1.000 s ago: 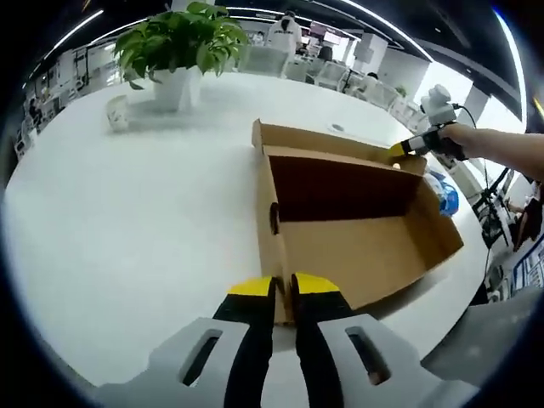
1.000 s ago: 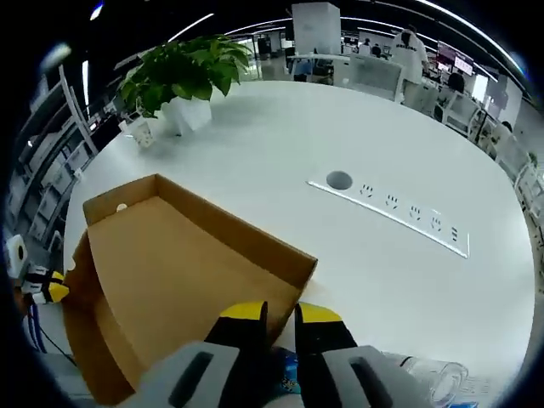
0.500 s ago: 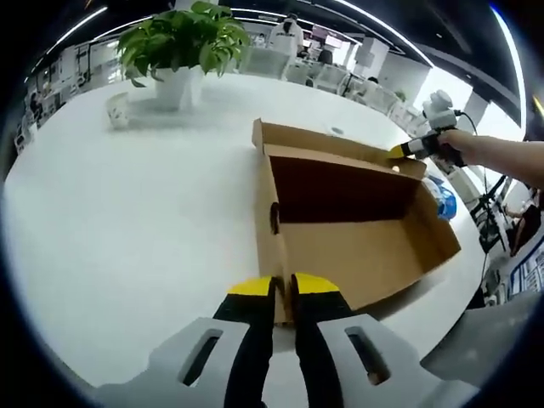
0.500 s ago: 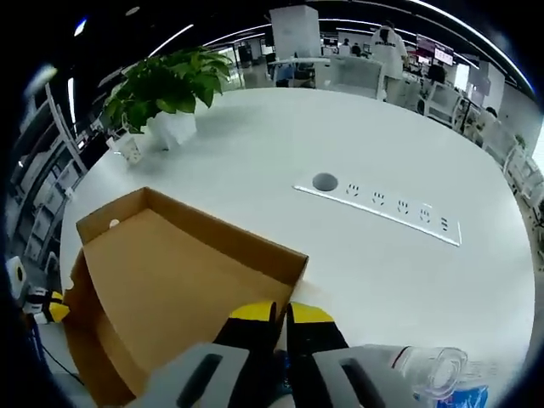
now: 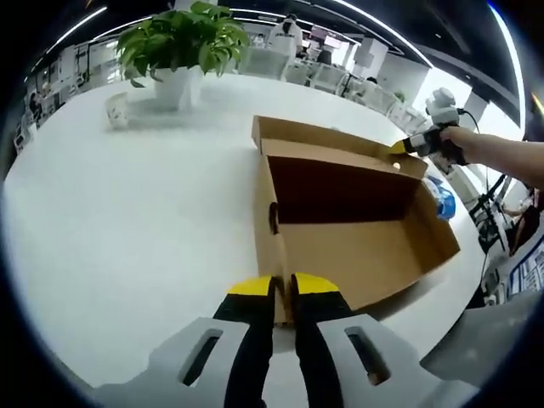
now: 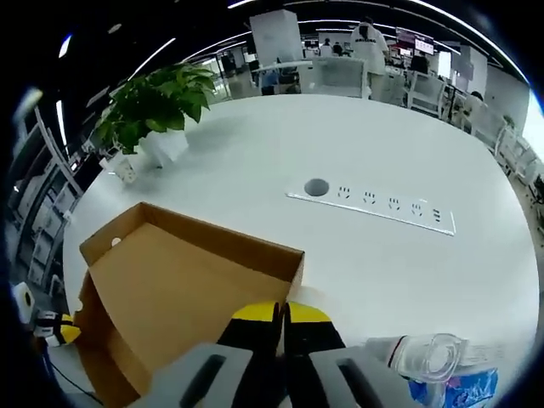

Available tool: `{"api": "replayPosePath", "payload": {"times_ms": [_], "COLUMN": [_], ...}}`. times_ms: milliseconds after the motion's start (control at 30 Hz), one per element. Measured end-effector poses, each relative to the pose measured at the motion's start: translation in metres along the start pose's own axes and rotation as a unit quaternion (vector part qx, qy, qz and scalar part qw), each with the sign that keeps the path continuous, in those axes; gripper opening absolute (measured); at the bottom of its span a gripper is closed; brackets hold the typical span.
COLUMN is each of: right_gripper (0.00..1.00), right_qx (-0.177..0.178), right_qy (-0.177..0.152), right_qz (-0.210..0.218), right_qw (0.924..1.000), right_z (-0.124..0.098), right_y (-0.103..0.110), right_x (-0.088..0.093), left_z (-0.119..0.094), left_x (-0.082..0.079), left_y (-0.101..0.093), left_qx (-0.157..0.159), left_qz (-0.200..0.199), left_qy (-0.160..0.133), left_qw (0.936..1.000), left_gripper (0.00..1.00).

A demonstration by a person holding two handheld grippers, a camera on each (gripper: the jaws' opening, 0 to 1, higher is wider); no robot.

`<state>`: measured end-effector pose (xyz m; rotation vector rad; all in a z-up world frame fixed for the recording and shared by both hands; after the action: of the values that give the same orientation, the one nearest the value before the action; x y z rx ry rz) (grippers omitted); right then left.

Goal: Operate the shoe box by opening the lid, removing the specified soft item, and placing it in the target area until the item is outside and the box remains undamaged.

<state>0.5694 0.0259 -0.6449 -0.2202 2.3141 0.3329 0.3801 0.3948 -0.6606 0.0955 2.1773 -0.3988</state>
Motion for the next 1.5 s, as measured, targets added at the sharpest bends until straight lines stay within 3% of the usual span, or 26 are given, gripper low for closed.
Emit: {"api": "replayPosePath", "payload": {"times_ms": [733, 1500], "right_gripper": [0.00, 0.00], "right_qx": [-0.020, -0.037], "right_qy": [-0.042, -0.080], "right_qz": [0.026, -0.009], "right_qw": [0.9986, 0.9961], "right_z": [-0.023, -0.046], "right_y": [0.002, 0.007], "right_x": [-0.006, -0.014], "left_z": [-0.001, 0.000], "left_x": [0.001, 0.001], "left_y": [0.000, -0.001], "left_qx": [-0.001, -0.005], "left_qz": [-0.001, -0.003], "left_qy": [-0.004, -0.005], "left_qw": [1.0000, 1.0000], "left_gripper": [0.05, 0.05]}}
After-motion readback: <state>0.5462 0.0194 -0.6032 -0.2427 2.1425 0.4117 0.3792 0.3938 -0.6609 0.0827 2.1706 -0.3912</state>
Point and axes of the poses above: the point that each gripper's makers call its tool centre point, and the gripper's own axes: z roughly forward along the fingers, y roughly to its left, x roughly out of its underside, the point moved 9 cm from there along -z, roughly backward along the fingers, and after that the axes turned 11 degrees about -y, right-handed, at the moved point
